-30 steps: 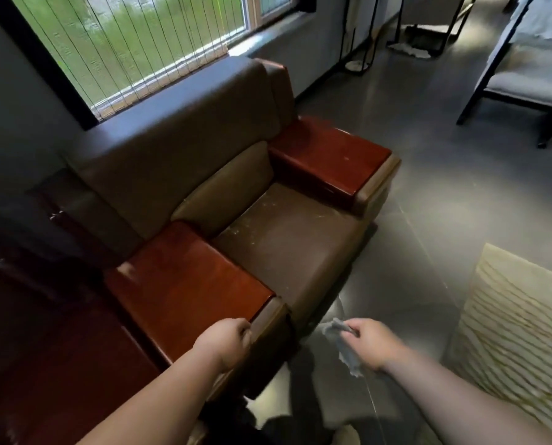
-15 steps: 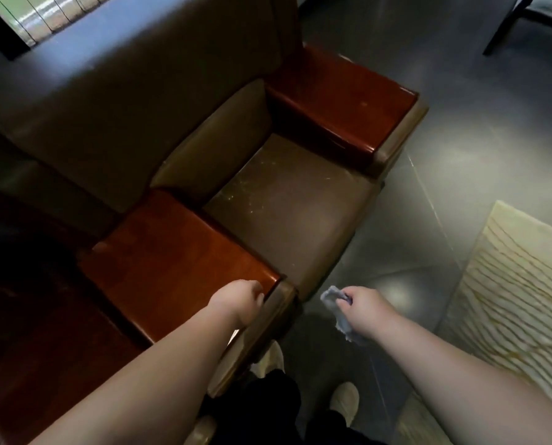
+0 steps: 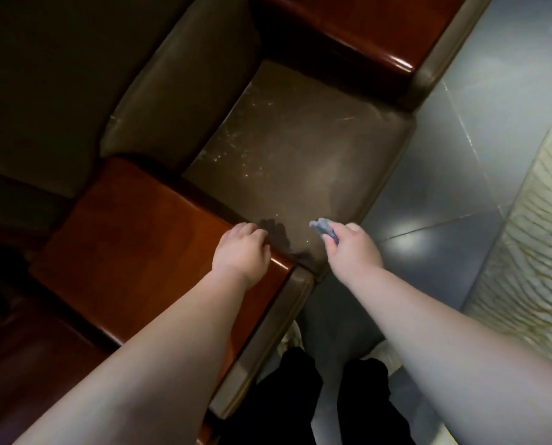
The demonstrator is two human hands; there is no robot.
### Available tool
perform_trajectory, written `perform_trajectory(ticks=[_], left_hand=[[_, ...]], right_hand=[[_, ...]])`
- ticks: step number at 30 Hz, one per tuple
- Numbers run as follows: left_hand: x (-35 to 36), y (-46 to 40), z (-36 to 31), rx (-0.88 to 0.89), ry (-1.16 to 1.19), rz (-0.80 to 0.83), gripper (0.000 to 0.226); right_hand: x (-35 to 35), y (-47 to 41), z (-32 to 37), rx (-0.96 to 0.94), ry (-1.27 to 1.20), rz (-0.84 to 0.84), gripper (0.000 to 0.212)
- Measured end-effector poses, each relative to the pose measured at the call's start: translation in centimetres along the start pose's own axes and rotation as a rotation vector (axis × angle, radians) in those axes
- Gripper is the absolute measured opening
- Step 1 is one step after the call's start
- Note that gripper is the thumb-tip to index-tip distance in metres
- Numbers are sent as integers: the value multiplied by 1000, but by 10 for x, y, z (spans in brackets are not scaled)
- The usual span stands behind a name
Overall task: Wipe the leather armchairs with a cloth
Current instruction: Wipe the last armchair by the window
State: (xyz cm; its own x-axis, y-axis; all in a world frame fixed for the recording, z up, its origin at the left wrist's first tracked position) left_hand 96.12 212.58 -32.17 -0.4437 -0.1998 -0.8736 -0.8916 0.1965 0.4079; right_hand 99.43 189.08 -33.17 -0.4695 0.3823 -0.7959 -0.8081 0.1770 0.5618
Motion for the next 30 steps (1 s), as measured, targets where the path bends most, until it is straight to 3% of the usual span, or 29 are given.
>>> perform_trajectory(ticks=[4, 8, 12, 15, 18, 21, 25, 30], left_hand=[[49, -46, 7, 86, -64, 80, 43], [77, -58, 9, 152, -116, 57, 47], [69, -50, 8, 183, -114, -58, 35], [63, -50, 1, 184, -113, -22, 38], [59, -49, -3, 190, -118, -3, 41], [60, -48, 1, 186, -93, -7, 41], [62, -48, 3, 187, -105, -18, 40], [61, -49, 4, 203, -102, -16, 41]], right_hand=[[83, -25, 1, -92, 2, 268, 62], [122, -54, -29, 10, -36, 111, 55], [138, -65, -9, -342, 149, -84, 69], [155, -77, 9, -600, 372, -5, 67], [156, -89, 5, -684, 440, 35, 66], [141, -115, -2, -613, 521, -58, 64], [105, -155, -8, -246, 336, -165, 64], [135, -117, 10, -191, 316, -161, 85]])
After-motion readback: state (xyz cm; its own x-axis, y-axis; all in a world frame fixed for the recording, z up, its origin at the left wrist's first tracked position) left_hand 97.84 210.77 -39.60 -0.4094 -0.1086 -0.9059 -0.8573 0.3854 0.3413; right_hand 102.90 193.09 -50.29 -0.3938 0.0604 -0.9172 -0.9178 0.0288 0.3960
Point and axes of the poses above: each hand's wrist, its own y-axis away from the middle knuckle, its own x-axis out of the palm, z = x × y, the point moved 7 cm from there along -y, towards the middle knuckle, and after that the axes turned 14 degrees about x, right-handed, at the moved point
